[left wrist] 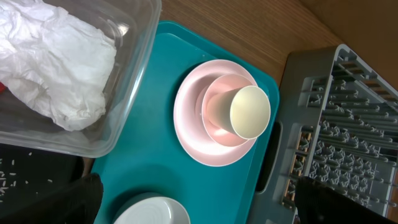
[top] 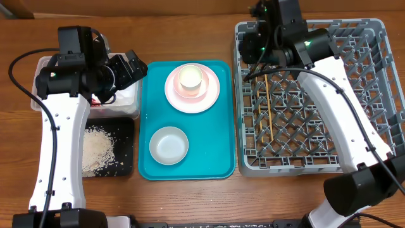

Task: Sort waste into correct bins and load items into the dishwasher
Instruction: 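Reach the right gripper to the white paper cup and grasp it, then carry the paper cup to the rack's back corner and set it down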

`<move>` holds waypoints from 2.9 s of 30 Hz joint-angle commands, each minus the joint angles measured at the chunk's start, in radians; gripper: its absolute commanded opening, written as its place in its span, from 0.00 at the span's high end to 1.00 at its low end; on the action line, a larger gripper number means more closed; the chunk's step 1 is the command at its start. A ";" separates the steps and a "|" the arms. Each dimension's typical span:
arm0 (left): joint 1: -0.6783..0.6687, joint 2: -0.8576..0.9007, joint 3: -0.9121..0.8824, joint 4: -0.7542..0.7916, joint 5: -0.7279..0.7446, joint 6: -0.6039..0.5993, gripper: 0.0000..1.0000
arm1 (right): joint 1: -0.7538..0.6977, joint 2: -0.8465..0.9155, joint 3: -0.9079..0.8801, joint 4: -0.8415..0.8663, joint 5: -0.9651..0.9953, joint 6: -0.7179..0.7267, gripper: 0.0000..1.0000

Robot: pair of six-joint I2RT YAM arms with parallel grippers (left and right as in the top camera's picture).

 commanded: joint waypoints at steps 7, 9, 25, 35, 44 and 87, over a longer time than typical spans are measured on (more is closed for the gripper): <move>0.002 -0.007 0.026 0.001 0.014 0.008 0.00 | 0.198 0.056 0.023 0.103 0.013 -0.146 0.67; 0.002 -0.007 0.026 0.001 0.014 0.008 0.00 | 0.233 0.086 0.023 0.132 0.013 -0.151 0.67; 0.002 -0.007 0.026 0.001 0.014 0.008 0.00 | 0.333 0.351 0.023 0.308 0.111 -0.151 0.67; 0.002 -0.007 0.026 0.001 0.014 0.008 0.00 | 0.333 0.441 0.022 0.308 0.167 -0.151 0.67; 0.002 -0.007 0.026 0.001 0.014 0.008 0.00 | 0.333 0.444 0.022 0.287 0.178 -0.151 0.76; 0.002 -0.007 0.026 0.001 0.014 0.008 0.00 | -0.423 0.204 0.035 0.322 -1.195 -0.154 0.96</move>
